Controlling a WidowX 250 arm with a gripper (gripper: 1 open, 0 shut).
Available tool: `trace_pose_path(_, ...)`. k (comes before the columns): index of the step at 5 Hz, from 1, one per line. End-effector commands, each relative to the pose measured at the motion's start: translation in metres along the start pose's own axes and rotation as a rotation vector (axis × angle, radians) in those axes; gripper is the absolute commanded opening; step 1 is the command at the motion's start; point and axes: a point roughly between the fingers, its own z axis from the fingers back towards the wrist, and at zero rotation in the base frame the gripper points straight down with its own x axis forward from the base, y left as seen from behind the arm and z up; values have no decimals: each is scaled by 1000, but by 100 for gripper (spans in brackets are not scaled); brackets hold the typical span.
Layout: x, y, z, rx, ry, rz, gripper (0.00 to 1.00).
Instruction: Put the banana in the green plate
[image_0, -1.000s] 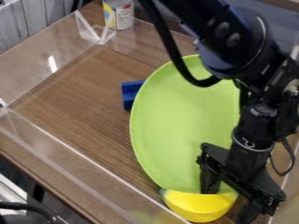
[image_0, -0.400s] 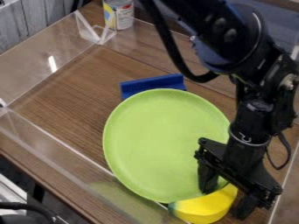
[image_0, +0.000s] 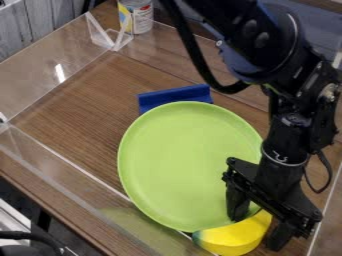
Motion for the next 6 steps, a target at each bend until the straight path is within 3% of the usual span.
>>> trace_pose_path(1, 2, 4, 4, -10, -19, 6, 100)
trace_pose_path(6, 3, 9, 7, -19, -28, 16, 100)
